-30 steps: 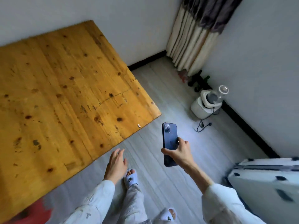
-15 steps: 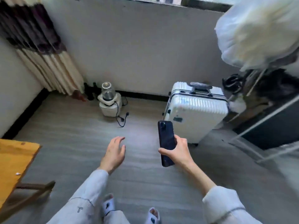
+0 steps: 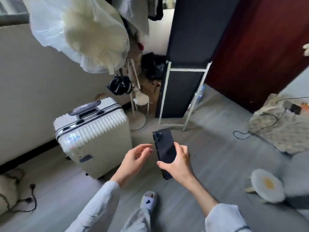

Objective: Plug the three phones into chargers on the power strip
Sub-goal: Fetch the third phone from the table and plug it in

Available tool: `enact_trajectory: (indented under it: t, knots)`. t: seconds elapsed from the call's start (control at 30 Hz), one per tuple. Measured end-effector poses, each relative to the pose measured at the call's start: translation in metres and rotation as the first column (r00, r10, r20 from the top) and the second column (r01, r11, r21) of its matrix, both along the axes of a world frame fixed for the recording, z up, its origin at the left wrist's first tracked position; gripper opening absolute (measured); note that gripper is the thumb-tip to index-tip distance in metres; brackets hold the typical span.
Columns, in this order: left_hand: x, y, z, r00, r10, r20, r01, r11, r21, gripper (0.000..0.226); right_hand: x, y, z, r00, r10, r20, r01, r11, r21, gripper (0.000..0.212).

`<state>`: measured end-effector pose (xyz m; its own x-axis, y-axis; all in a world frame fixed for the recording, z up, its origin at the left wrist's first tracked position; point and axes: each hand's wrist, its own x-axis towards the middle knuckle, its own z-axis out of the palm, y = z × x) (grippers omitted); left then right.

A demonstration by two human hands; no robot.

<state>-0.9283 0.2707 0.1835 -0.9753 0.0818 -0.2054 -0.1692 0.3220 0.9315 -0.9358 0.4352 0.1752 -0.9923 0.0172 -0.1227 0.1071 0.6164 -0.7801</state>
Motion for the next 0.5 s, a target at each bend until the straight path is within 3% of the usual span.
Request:
enact_trajectory:
  t: [0.17,0.4,0.5]
  knots:
    - [-0.117,0.08,0.006,0.991,-0.135,0.009,0.131,0.976,0.174,0.014,-0.09,0.06,-0.004,0.984,-0.168,-0.058,0.172,0.983,0.07,0.083]
    - [-0.247,0.212,0.004,0.962,-0.263,0.071,0.24,0.941,0.237,0.014,-0.176,0.175,0.005,0.934,-0.356,-0.038,0.358,0.932,0.059,0.087]
    - [-0.284,0.278,0.001,0.92,-0.377,0.106,0.341,0.904,0.257,0.012,-0.194,0.242,0.004,0.895,-0.446,-0.009,0.446,0.895,-0.033,0.066]
